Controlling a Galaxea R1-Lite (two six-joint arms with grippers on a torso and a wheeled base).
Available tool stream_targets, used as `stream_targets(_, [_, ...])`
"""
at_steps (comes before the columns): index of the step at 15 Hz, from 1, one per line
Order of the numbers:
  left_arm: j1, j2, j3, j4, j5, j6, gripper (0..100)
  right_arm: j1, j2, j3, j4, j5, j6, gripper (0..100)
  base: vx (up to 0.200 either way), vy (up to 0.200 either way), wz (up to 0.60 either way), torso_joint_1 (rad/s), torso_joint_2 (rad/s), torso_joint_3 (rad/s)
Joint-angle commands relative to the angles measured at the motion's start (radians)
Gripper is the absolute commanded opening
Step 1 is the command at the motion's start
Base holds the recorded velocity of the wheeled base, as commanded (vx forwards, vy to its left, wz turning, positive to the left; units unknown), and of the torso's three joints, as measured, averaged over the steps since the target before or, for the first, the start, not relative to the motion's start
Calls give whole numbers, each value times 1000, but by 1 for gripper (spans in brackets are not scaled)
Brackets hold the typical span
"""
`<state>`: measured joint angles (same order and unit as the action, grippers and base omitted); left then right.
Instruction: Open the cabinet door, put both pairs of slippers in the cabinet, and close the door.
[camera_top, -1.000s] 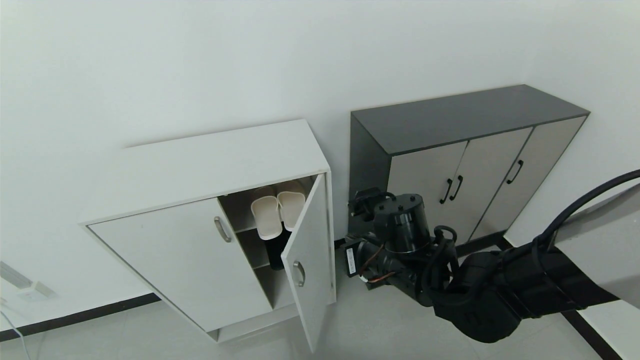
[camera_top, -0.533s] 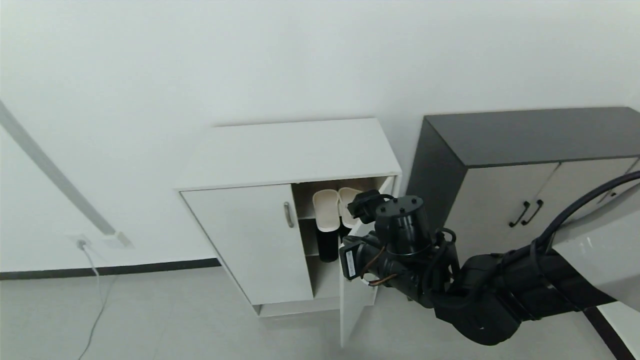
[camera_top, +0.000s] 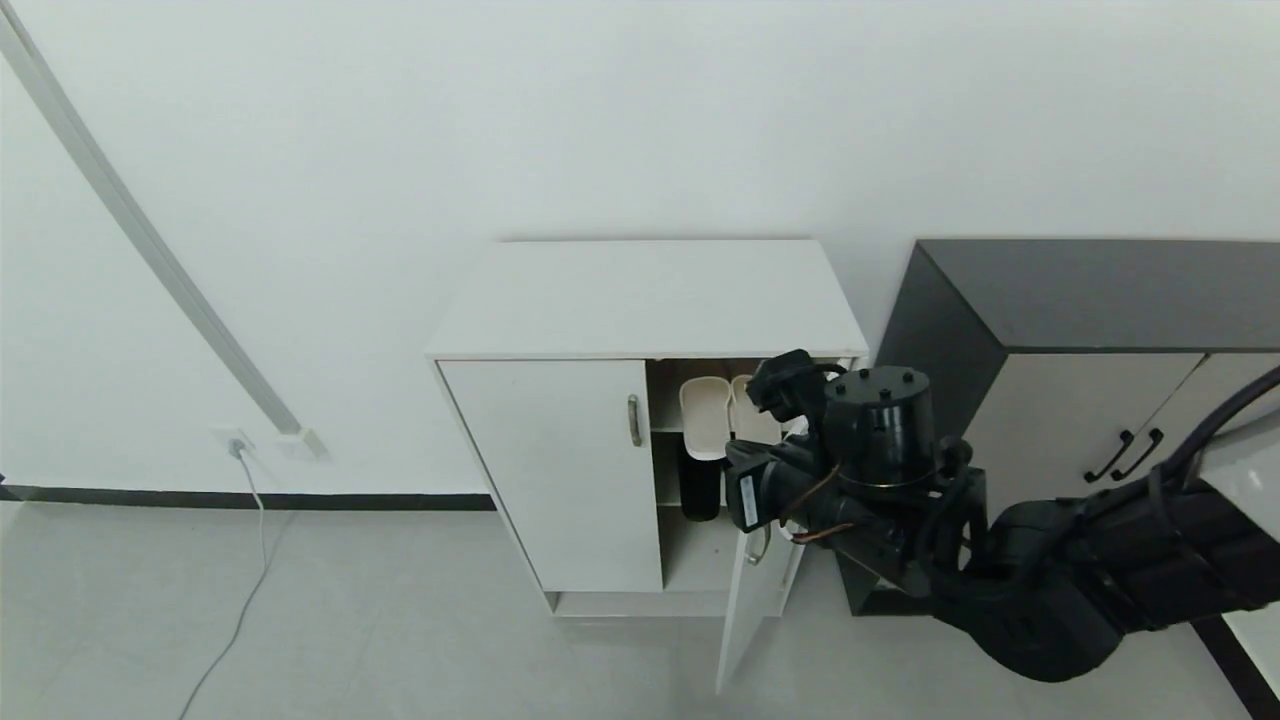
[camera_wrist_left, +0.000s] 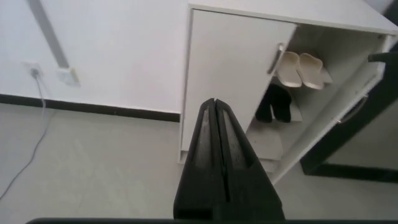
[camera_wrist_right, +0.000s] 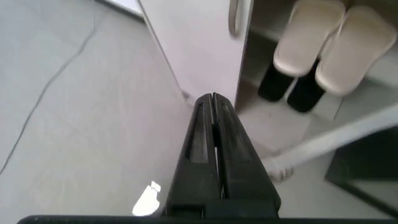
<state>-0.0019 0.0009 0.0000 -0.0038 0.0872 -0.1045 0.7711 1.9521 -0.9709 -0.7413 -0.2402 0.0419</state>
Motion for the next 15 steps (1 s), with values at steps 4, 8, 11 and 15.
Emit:
stream_targets(4, [0, 1, 0, -1, 0, 5, 0, -41, -249, 202, 123, -1, 0, 0, 0, 0, 0, 0, 0, 0])
stream_targets(8, [0, 1, 0, 1, -9, 9, 0, -41, -282, 339, 122, -1, 4, 0, 200, 0, 0, -7, -2, 6])
stream_targets(11, [0, 1, 0, 1, -15, 9, 0, -39, -280, 397, 109, 2, 7, 0, 133, 0, 0, 10, 8, 3])
stream_targets(15, [0, 1, 0, 1, -14, 11, 0, -3, -269, 452, 88, 4, 9, 0, 0, 0, 0, 0, 0, 0])
